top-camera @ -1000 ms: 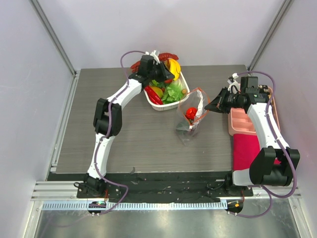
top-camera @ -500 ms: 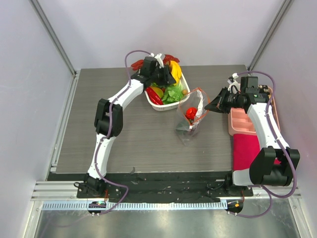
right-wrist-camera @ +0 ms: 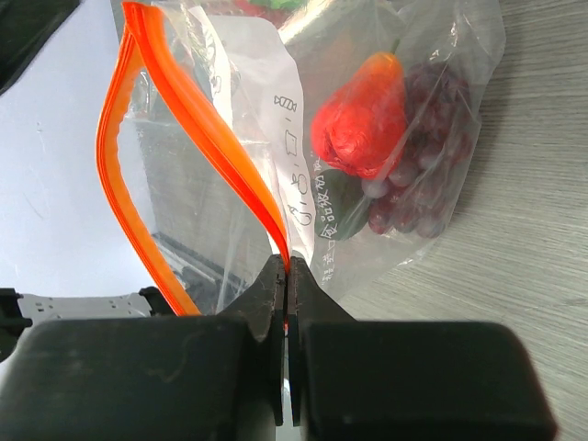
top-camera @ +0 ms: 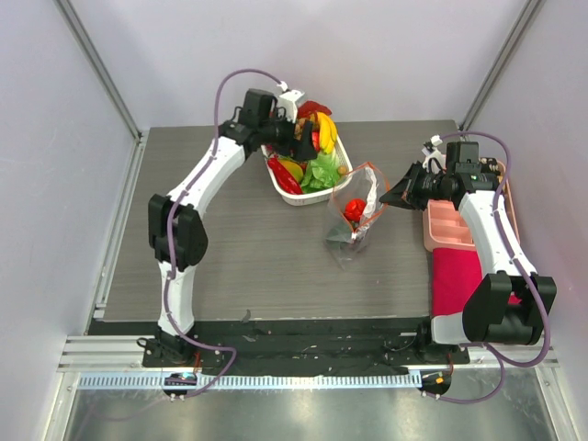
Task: Place the food in the zip-top bag and seal the zipper
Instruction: Pick up the fake vegetable from the bin.
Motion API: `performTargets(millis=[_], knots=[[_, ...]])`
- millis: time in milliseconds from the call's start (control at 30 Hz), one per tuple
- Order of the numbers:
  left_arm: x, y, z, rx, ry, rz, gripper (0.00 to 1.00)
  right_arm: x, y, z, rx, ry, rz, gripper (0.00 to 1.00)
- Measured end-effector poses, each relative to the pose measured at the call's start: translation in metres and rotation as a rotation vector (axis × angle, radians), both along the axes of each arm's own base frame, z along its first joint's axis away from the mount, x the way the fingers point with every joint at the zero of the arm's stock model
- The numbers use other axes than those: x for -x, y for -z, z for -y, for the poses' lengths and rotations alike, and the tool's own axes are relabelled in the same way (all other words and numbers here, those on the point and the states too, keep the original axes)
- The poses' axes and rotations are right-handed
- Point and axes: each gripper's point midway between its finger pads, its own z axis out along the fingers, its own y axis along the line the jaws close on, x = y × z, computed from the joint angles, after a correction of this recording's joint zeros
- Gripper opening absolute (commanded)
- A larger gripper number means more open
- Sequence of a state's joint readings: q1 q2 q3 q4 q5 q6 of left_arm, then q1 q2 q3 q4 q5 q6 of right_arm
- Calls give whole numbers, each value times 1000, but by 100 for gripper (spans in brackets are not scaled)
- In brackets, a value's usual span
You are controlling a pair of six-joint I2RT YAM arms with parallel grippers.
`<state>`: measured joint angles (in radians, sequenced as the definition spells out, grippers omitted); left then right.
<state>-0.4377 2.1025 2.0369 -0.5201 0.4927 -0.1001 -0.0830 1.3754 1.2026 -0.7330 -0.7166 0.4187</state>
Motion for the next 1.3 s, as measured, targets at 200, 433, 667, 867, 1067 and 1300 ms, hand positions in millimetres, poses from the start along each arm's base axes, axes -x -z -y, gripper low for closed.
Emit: performTargets(millis=[200, 433, 667, 867, 1067, 1300], knots=[[-1, -29, -41, -213, 235, 235, 89, 0, 0, 0, 1, -2, 3, 1], [-1, 19, -63, -402, 444, 280, 89, 0, 0, 0, 1, -1, 4, 1], [-11, 80, -72, -453, 528, 226, 90, -1, 0, 0, 2, -1, 5, 1], [-21, 101, -78, -465, 534, 216, 89, -1, 0, 0, 2, -1, 5, 1], [-25, 113, -79, -479, 548, 214, 74, 0, 0, 0, 2, -1, 4, 1], [-24, 113, -78, -474, 553, 214, 38, 0, 0, 0, 2, -1, 4, 1]])
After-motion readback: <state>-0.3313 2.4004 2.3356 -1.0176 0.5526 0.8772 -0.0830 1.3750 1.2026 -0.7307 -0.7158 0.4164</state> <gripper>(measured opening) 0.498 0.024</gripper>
